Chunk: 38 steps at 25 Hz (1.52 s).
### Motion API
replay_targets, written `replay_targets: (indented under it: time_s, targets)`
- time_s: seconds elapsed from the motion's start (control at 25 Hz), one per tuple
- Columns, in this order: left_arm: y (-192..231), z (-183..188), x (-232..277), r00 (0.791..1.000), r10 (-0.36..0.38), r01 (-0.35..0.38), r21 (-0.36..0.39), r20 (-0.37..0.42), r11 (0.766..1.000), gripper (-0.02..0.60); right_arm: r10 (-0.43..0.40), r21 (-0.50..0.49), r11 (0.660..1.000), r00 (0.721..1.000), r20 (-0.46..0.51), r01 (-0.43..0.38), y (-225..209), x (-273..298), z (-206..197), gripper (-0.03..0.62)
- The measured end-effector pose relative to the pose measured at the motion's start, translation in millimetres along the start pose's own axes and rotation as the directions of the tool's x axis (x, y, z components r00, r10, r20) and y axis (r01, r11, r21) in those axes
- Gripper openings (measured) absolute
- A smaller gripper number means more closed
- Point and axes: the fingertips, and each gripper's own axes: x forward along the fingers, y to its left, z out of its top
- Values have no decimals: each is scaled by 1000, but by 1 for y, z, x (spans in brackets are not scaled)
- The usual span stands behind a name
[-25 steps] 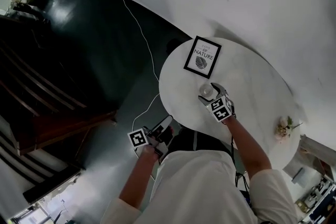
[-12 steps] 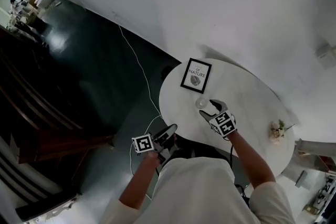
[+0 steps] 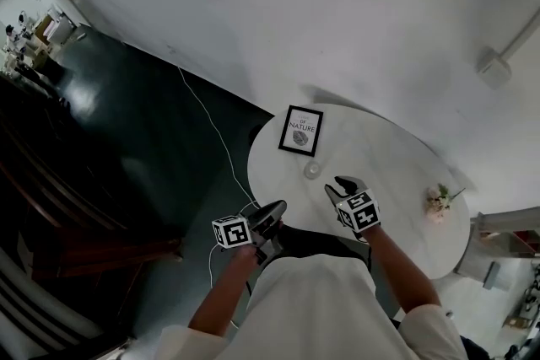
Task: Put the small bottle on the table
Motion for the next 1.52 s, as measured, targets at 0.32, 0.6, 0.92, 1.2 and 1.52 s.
replay_targets:
  time_s: [0.32,0.6,0.92,1.2,1.52]
  targets:
    - [-37,-11,21,998,52,-42,265,-32,963,6,43,-4,999,992,123,-43,9,-50,20,83]
    - [-80,-20,36,995,98,-103,417,33,903,5,62,-11,998,974,220,-61,-1,-103,30,58]
    - [-126,-36,43,987,87,-139,442,136,886,6,144,-133,985,942,304,-108,1,-162,44,18]
    - [-169,-47,44,974,54,-160,500,220,851,5,210,-185,971,907,365,-150,9,-187,39,11]
    - [-181,-65,26,956,69,-208,493,285,845,5,281,-196,956,880,382,-220,17,-200,34,11]
